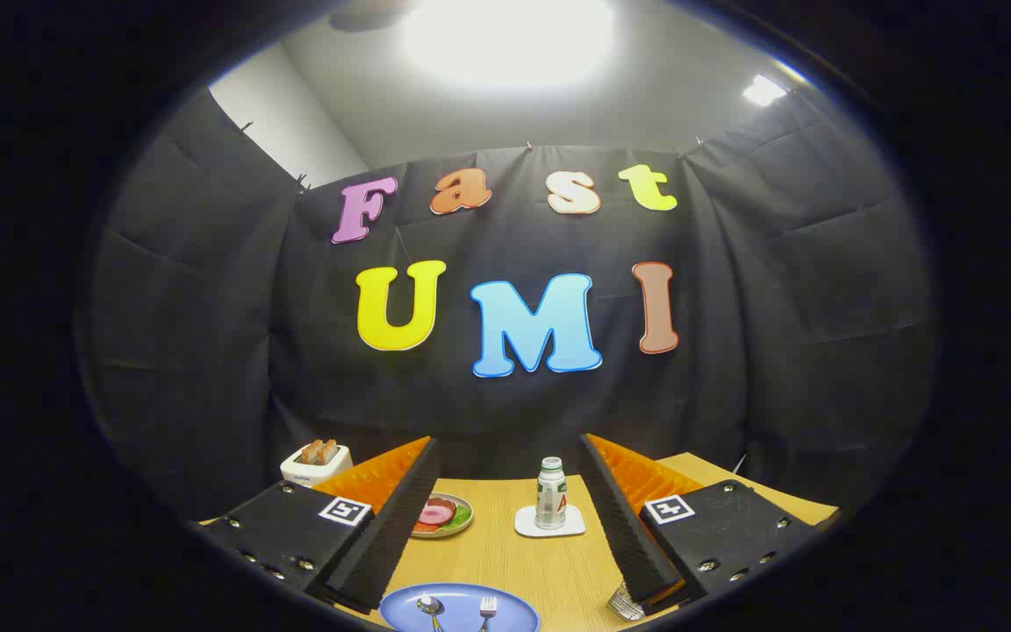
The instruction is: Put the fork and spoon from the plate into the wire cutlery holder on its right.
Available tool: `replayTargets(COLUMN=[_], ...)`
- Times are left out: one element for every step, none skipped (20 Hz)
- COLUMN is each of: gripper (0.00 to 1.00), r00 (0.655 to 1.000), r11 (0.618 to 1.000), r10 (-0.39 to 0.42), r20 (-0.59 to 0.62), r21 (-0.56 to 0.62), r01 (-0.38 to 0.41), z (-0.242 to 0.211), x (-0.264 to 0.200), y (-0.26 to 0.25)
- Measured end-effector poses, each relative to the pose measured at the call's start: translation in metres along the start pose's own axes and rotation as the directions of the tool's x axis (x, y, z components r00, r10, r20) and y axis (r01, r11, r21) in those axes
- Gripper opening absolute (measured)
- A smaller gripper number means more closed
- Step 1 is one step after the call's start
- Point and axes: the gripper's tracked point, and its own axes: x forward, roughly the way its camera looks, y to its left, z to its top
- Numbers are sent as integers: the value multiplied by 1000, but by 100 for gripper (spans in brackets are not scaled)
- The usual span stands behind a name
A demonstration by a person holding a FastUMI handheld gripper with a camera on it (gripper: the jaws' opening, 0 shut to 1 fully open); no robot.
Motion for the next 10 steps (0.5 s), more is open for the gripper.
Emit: replayTargets(gripper=[97, 98, 97, 98, 98, 98, 97, 97, 97, 97], r00=[1000, 1000, 999, 999, 999, 999, 999, 999, 999, 999], r11=[1000, 1000, 1000, 1000, 1000, 1000, 1000, 1000, 1000, 1000], r10=[4, 10, 14, 16, 17, 17, 18, 17, 18, 20], r20=[-16, -25, -30, -33, -34, -39, -42, -46, -45, -49], r21=[-7, -10, -12, -9, -3, 4, 2, -5, -10, -9], r01=[-4, -10, -14, -16, -17, -17, -18, -17, -18, -20], z=[-1, -3, -3, -2, -3, -1, -2, 2, 4, 5], x=[3, 4, 4, 4, 5, 6, 6, 6, 8, 9], y=[1, 1, 2, 2, 2, 3, 4, 4, 3, 5])
